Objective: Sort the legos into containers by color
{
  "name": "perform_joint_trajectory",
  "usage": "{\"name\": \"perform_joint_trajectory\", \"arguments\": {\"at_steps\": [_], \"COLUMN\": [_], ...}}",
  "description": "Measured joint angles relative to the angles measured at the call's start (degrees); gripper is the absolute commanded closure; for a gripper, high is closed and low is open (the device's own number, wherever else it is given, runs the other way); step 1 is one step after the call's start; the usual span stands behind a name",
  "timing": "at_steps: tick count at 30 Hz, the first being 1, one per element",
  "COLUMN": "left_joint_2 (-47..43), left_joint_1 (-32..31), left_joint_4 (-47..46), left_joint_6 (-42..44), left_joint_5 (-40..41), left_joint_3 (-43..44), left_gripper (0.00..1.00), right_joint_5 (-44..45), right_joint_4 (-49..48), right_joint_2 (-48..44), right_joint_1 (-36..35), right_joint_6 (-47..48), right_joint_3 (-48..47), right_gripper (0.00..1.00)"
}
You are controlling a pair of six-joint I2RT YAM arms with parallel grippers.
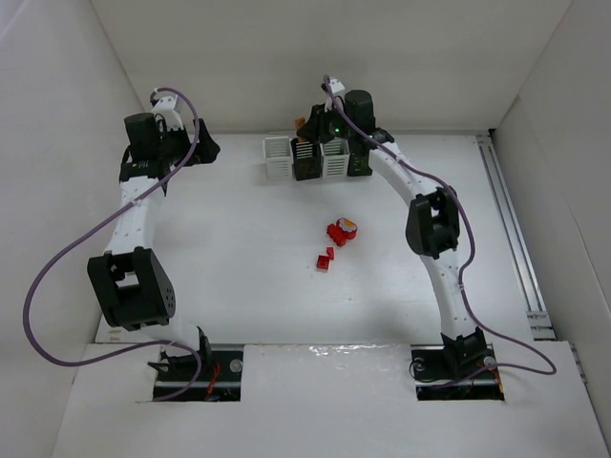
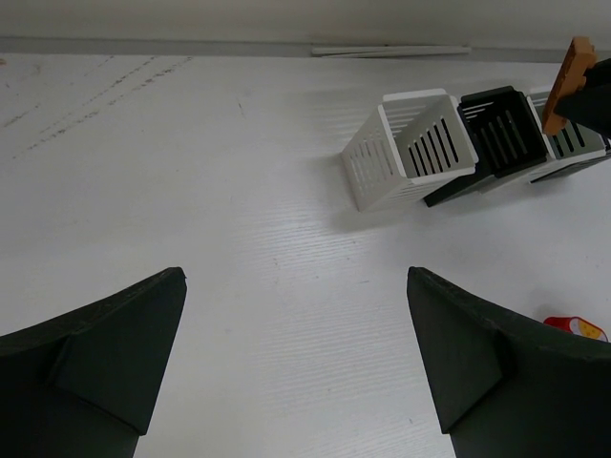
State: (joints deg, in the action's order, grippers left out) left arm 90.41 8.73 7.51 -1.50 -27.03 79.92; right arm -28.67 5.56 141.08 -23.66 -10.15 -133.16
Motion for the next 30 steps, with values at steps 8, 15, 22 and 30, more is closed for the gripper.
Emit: {"name": "perform_joint_trajectory", "arguments": {"at_steps": [8, 15, 22, 30], "left_joint_2": [0.0, -0.6, -6.2, -6.5], "left_joint_1": [0.0, -0.7, -8.6, -27.9], "left_joint_4": [0.0, -1.0, -4.7, -5.8], "left_joint_6": [0.1, 0.4, 3.7, 12.4], "left_joint_5": [0.0, 0.0, -0.6, -7.4], "left_joint_3": [0.0, -1.0, -8.4, -10.0], "left_gripper": [0.0, 0.0, 0.0, 0.06], "right_joint_5": [1.5, 1.6, 1.0, 1.6], "right_joint_4": [0.0, 0.0, -0.4, -2.6], "right_joint_2": [0.0, 0.0, -8.4, -33.6], "right_joint_1": [0.0, -0.1, 0.3, 11.5], "right_joint_6": [-0.2, -0.4, -0.4, -0.3], "right_joint_3": [1.0, 1.0, 9.9, 25.5], "right_gripper": [0.52, 0.36, 0.35, 0.31]}}
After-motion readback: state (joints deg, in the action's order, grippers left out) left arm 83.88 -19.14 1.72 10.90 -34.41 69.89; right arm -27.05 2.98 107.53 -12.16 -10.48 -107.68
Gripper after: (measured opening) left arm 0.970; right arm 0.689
